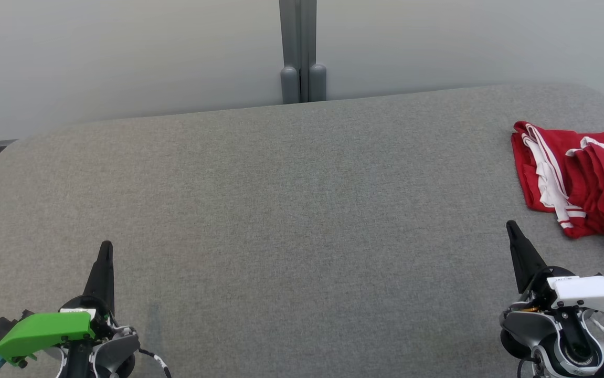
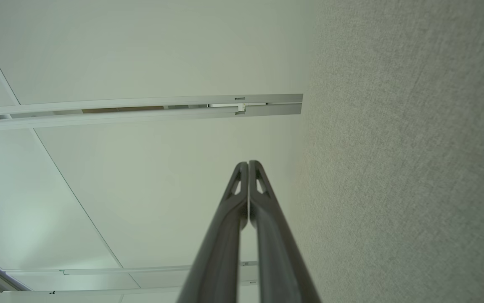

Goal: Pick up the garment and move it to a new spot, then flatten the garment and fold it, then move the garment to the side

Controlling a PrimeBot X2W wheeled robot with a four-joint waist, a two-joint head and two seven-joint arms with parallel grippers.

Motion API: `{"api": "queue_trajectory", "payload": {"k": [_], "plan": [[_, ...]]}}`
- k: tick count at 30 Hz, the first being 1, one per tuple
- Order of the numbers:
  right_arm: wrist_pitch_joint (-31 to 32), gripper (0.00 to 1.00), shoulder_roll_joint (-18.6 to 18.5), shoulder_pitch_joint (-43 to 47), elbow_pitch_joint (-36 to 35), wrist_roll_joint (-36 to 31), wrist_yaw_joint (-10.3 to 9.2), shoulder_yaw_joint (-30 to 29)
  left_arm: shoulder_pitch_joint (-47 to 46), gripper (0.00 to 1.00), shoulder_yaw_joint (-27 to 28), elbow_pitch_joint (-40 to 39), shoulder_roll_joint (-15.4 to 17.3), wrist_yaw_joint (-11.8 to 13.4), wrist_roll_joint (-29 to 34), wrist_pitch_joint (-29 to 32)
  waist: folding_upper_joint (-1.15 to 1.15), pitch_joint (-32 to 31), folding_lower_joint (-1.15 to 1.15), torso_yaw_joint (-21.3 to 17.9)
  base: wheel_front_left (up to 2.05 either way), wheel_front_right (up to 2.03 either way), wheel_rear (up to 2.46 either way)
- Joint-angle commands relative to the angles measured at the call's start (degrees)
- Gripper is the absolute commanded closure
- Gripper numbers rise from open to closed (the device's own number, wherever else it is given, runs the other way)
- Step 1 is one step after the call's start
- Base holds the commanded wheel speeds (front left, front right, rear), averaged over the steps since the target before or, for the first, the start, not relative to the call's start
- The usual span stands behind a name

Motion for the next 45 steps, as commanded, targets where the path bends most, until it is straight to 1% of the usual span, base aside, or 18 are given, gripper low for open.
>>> {"api": "queue_trajectory", "payload": {"k": [1, 45], "plan": [[0.19, 1.00, -0.23, -0.35, 0.10, 0.36, 0.02, -0.09, -0.74, 1.00, 0.15, 0.09, 0.37, -0.36, -0.25, 0.21, 0.00, 0.00, 0.00, 0.00, 0.00, 0.00, 0.00], [0.17, 1.00, -0.24, -0.34, 0.09, 0.38, 0.02, -0.06, -0.74, 1.00, 0.14, 0.07, 0.38, -0.36, -0.24, 0.20, 0.00, 0.00, 0.00, 0.00, 0.00, 0.00, 0.00]]}}
